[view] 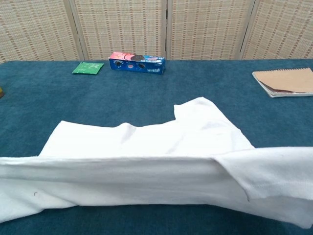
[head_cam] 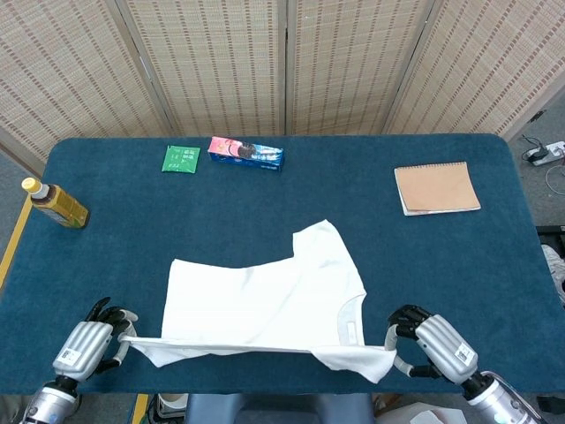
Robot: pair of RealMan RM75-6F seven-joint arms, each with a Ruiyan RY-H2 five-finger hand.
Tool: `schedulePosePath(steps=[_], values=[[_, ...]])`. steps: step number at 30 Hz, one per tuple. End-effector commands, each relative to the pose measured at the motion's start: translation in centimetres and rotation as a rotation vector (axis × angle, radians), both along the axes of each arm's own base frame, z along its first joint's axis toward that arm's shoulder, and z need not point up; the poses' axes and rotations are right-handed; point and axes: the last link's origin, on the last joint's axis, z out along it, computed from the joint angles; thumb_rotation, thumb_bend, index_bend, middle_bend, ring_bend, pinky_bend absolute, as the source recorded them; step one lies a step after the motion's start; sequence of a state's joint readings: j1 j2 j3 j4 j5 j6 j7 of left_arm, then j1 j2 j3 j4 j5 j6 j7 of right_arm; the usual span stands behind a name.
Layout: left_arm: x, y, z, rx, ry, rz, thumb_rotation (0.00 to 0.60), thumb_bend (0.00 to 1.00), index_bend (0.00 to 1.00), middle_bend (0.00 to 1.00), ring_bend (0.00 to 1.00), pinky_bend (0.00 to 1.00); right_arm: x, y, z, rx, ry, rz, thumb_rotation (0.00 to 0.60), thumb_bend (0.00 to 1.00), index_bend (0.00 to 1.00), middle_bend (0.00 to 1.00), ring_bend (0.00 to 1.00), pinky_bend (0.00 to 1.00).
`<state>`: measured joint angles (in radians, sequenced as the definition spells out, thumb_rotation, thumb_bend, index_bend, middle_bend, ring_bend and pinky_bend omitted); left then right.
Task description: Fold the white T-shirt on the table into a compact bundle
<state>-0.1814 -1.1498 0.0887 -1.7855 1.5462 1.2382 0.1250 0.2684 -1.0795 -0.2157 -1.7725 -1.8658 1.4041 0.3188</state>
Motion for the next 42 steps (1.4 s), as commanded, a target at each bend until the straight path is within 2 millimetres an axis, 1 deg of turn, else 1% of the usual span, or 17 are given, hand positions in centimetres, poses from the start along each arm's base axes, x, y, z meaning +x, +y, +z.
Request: schedulePosePath(steps=[1, 7, 16, 24, 30, 36, 42], values=[[-0.1, 1.3, -0.5, 0.007, 0.028, -0.017, 0.6, 0.56, 0.67, 0.31, 0.2, 0.0, -0.1, -0.8, -0.6, -0.008, 0.017, -0.002, 0.6, 0.59, 0.83, 0.51, 0.28, 0.23], [0.3, 3.4, -1.2, 0.011, 0.073, -0.075, 0.6, 0.56, 0.67, 0.31, 0.19, 0.0, 0.1, -2.4, -1.3, 0.008, 0.063, 0.021, 0.6, 0.59, 0.83, 0.5, 0.28, 0.23], [1.4, 6.4, -2.1, 0.017, 0.148, -0.198, 0.6, 0.56, 0.67, 0.31, 0.19, 0.0, 0.9, -4.1, -2.1, 0.014, 0.136, 0.077, 0.6, 0.59, 0.83, 0.49, 0.28, 0.23], [2.3, 9.0, -3.7, -0.004, 0.179, -0.249, 0.6, 0.56, 0.66, 0.31, 0.19, 0.0, 1.4, -5.6, -2.8, -0.022, 0.202, 0.123, 0.6, 0.59, 0.83, 0.49, 0.28, 0.23], [2.8, 10.2, -4.8, -0.027, 0.199, -0.253, 0.6, 0.56, 0.66, 0.3, 0.19, 0.0, 1.9, -6.6, -3.3, -0.045, 0.224, 0.143, 0.6, 0.59, 0.83, 0.48, 0.28, 0.23], [3.1, 11.5, -5.7, -0.033, 0.216, -0.236, 0.6, 0.56, 0.65, 0.29, 0.19, 0.0, 1.9, -7.5, -3.6, -0.087, 0.235, 0.137, 0.6, 0.59, 0.83, 0.48, 0.28, 0.23], [3.3, 13.0, -6.5, -0.031, 0.24, -0.219, 0.6, 0.56, 0.64, 0.29, 0.19, 0.0, 2.0, -8.4, -4.2, -0.142, 0.26, 0.151, 0.6, 0.59, 0.83, 0.48, 0.28, 0.23]])
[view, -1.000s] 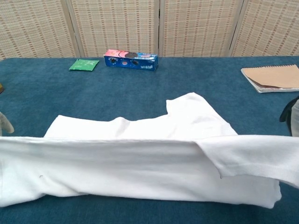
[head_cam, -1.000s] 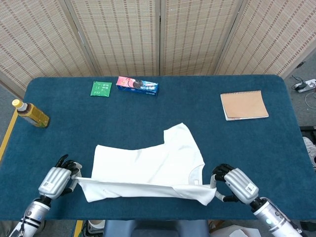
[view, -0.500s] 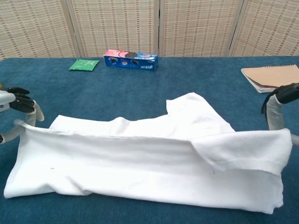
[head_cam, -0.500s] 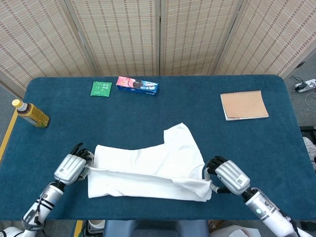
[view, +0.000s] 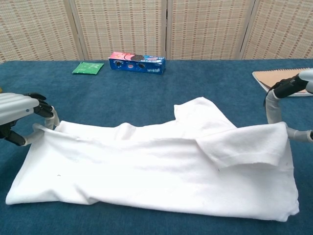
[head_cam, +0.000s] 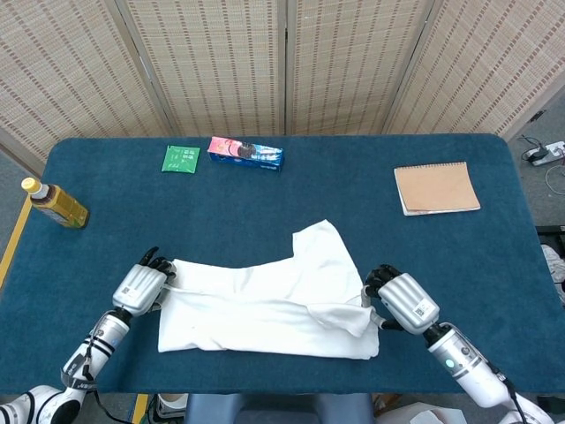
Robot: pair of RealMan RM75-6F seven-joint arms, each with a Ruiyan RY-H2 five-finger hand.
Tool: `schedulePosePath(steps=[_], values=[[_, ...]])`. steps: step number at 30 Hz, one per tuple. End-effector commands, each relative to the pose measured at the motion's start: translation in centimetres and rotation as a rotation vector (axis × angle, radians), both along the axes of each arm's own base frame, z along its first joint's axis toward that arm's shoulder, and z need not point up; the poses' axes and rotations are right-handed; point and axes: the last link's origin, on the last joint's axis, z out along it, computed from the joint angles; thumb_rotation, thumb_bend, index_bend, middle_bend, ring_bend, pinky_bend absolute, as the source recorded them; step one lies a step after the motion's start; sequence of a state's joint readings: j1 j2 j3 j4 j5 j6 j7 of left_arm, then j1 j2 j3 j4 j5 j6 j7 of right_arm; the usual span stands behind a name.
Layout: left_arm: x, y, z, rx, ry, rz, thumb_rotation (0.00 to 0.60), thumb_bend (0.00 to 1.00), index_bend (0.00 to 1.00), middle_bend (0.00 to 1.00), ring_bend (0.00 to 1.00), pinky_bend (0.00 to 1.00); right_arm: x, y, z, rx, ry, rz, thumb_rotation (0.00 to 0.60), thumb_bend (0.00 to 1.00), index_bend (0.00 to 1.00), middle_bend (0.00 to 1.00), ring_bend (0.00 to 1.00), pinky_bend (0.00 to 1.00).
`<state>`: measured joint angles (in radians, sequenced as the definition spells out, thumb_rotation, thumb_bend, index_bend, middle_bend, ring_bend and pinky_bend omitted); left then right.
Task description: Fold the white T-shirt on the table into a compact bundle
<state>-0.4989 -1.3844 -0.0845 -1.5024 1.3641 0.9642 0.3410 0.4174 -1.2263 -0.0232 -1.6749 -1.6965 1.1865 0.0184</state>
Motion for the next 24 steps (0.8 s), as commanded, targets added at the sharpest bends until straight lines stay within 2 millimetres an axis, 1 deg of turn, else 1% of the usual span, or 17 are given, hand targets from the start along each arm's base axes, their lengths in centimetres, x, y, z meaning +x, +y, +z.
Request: schedulePosePath(steps=[1, 10, 20, 24], values=[[0.2, 0.7, -0.4, 0.002, 0.013, 0.004, 0.6, 0.56, 0.64, 0.29, 0.19, 0.0, 0.1, -0.5, -0.2, -0.026, 0.002, 0.006, 0.6, 0.59, 0.83, 0.48, 0.28, 0.23], [0.5, 2.2, -1.0, 0.014, 0.038, 0.029, 0.6, 0.56, 0.64, 0.29, 0.19, 0.0, -0.2, -1.2, -0.7, -0.067, 0.028, -0.013, 0.6, 0.59, 0.83, 0.48, 0.28, 0.23], [0.4, 2.9, -0.8, 0.043, 0.043, 0.056, 0.6, 0.56, 0.63, 0.28, 0.19, 0.0, -1.0, -1.8, -0.5, -0.105, 0.035, -0.042, 0.6, 0.59, 0.83, 0.48, 0.28, 0.23], [0.3, 3.3, -1.0, 0.046, 0.046, 0.075, 0.6, 0.56, 0.63, 0.28, 0.19, 0.0, -1.1, -2.3, -0.8, -0.104, 0.037, -0.046, 0.6, 0.59, 0.83, 0.48, 0.28, 0.23]])
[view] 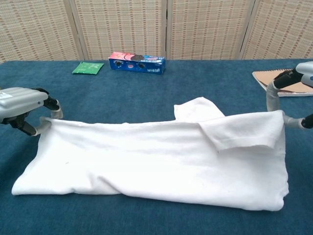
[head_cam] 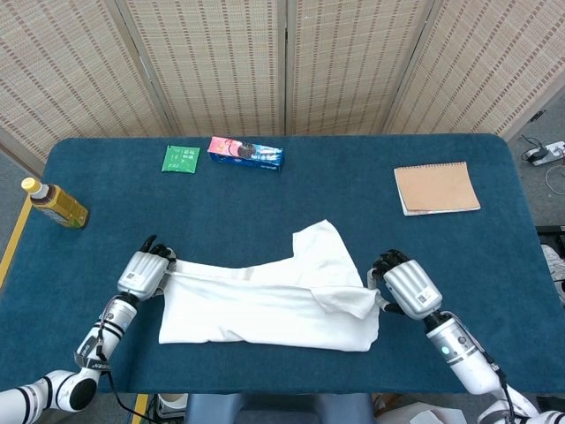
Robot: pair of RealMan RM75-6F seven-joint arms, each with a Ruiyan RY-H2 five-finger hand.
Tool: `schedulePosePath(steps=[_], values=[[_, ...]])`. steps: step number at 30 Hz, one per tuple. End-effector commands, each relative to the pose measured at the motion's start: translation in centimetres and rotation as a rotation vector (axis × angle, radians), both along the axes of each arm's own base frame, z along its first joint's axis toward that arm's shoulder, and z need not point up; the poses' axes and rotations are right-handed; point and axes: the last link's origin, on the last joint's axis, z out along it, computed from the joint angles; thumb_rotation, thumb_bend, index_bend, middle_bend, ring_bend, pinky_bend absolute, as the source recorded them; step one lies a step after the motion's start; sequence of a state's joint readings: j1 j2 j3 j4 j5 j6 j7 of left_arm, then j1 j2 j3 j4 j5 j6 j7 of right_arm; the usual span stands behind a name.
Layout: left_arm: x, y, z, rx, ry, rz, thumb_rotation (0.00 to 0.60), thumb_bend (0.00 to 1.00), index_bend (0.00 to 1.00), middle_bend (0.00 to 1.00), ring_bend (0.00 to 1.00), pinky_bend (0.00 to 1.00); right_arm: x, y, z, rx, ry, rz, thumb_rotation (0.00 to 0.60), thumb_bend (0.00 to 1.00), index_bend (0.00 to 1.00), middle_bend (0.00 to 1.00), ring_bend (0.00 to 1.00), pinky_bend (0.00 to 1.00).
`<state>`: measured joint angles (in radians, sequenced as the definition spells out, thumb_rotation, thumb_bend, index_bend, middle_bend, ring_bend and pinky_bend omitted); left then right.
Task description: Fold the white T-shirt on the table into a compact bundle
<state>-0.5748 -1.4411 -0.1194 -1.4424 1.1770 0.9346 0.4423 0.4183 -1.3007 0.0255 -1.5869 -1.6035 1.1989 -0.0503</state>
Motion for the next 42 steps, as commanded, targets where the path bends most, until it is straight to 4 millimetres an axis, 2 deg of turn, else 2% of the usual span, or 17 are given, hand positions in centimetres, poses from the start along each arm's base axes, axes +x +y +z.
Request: schedulePosePath(steps=[1, 6, 8, 11, 12, 15, 17, 28, 42], values=[[-0.1, 0.4, -0.3, 0.0, 0.01, 0.012, 0.6, 0.56, 0.63, 0.28, 0.19, 0.0, 0.0, -0.3, -0.2, -0.002, 0.0, -0.001, 0.6, 0.59, 0.83, 0.48, 0.28, 0.23], [-0.2, 0.9, -0.6, 0.003, 0.02, 0.029, 0.6, 0.56, 0.62, 0.28, 0.19, 0.0, 0.1, -0.8, -0.6, -0.006, -0.004, -0.004, 0.6, 0.59, 0.83, 0.48, 0.28, 0.23], [-0.3, 1.1, -0.8, 0.004, 0.03, 0.036, 0.6, 0.55, 0.59, 0.26, 0.19, 0.0, 0.1, -1.0, -0.7, -0.005, -0.004, -0.004, 0.6, 0.59, 0.83, 0.48, 0.28, 0.23], [-0.5, 1.2, -0.9, 0.01, 0.043, 0.059, 0.6, 0.5, 0.4, 0.21, 0.15, 0.0, 0.2, -1.2, -1.0, -0.004, -0.006, -0.002, 0.6, 0.59, 0.83, 0.48, 0.28, 0.23], [-0.6, 1.2, -0.9, 0.015, 0.047, 0.067, 0.6, 0.44, 0.29, 0.17, 0.12, 0.0, 0.2, -1.2, -1.0, -0.004, -0.005, -0.002, 0.6, 0.59, 0.83, 0.48, 0.28, 0.23], [-0.7, 1.3, -0.8, 0.031, 0.06, 0.091, 0.6, 0.34, 0.08, 0.06, 0.05, 0.0, 0.3, -1.3, -1.3, -0.003, -0.005, -0.001, 0.6, 0.59, 0.83, 0.48, 0.28, 0.23], [-0.7, 1.3, -0.5, 0.051, 0.058, 0.102, 0.6, 0.33, 0.01, 0.02, 0.01, 0.0, 0.2, -1.5, -1.4, -0.004, -0.002, -0.004, 0.6, 0.59, 0.83, 0.48, 0.28, 0.23], [-0.7, 0.5, 2.4, 0.168, -0.023, 0.137, 0.6, 0.25, 0.0, 0.0, 0.0, 0.0, 0.1, -3.2, -2.8, -0.014, 0.006, -0.018, 0.6, 0.59, 0.83, 0.47, 0.28, 0.23], [-0.7, -3.2, 5.2, 0.244, -0.132, 0.122, 0.6, 0.25, 0.0, 0.0, 0.0, 0.0, 1.5, -6.2, -4.2, -0.052, -0.021, 0.019, 0.6, 0.59, 0.83, 0.47, 0.28, 0.23]])
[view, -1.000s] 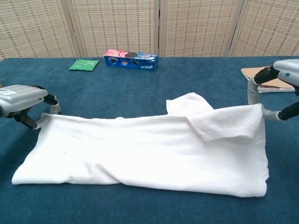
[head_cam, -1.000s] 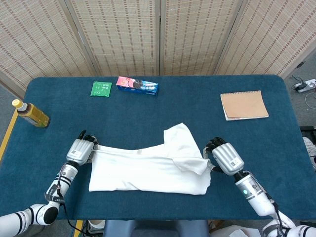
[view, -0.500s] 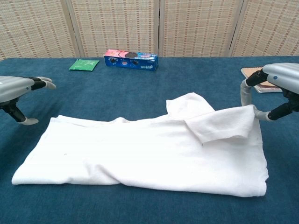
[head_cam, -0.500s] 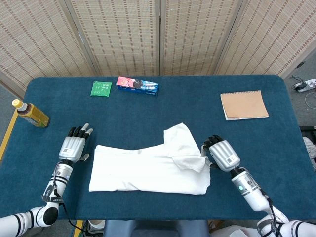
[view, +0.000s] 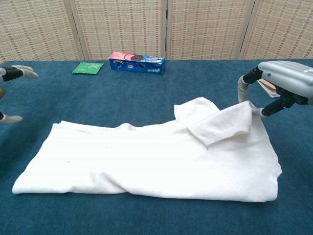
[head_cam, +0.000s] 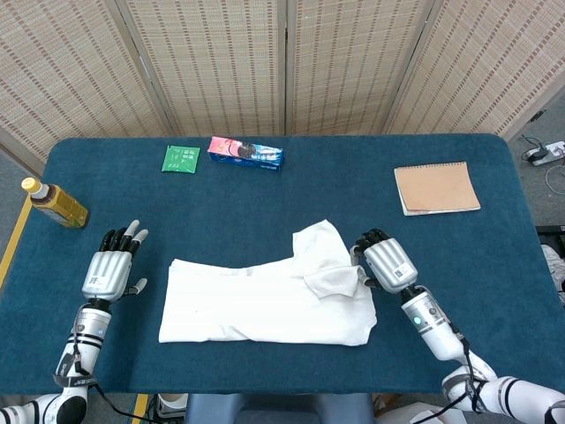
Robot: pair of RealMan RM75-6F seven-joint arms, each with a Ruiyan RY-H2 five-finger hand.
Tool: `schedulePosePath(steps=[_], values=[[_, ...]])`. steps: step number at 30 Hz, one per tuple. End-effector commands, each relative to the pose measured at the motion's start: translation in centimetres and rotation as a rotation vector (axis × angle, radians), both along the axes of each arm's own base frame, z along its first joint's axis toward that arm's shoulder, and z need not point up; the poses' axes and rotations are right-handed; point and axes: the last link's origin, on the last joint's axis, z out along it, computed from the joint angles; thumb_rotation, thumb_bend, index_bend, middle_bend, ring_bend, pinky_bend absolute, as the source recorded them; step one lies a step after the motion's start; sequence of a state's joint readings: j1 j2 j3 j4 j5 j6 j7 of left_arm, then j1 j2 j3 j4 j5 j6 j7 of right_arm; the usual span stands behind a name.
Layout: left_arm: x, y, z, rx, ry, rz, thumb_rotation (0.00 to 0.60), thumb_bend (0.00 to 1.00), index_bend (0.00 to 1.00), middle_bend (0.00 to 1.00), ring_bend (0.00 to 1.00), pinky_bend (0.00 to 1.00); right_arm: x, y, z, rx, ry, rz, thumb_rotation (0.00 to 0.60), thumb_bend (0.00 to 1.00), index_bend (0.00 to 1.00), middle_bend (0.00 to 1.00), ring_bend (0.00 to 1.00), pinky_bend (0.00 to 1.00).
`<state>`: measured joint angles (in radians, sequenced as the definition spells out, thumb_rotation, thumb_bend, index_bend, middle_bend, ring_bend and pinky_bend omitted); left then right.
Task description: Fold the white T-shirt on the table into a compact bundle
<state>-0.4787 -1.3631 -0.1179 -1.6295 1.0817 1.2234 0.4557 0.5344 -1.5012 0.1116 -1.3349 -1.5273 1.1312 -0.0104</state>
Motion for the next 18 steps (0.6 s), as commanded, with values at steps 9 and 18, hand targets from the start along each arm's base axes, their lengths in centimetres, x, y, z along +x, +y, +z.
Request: schedulePosePath(steps=[9, 18], values=[[0.1, -2.6, 1.7, 0.034, -0.064, -0.022, 0.6, 0.25, 0.0, 0.0, 0.0, 0.0, 0.2, -2.0, -1.2, -0.031, -0.003, 0.011, 0.6, 0.59, 0.83, 0.47, 0.28, 0.23], [-0.2, -3.1, 2.1, 0.044, -0.081, -0.009, 0.6, 0.25, 0.0, 0.0, 0.0, 0.0, -0.2, -3.7, -1.9, -0.05, -0.006, -0.013, 0.6, 0.59, 0.83, 0.47, 0.28, 0.23]])
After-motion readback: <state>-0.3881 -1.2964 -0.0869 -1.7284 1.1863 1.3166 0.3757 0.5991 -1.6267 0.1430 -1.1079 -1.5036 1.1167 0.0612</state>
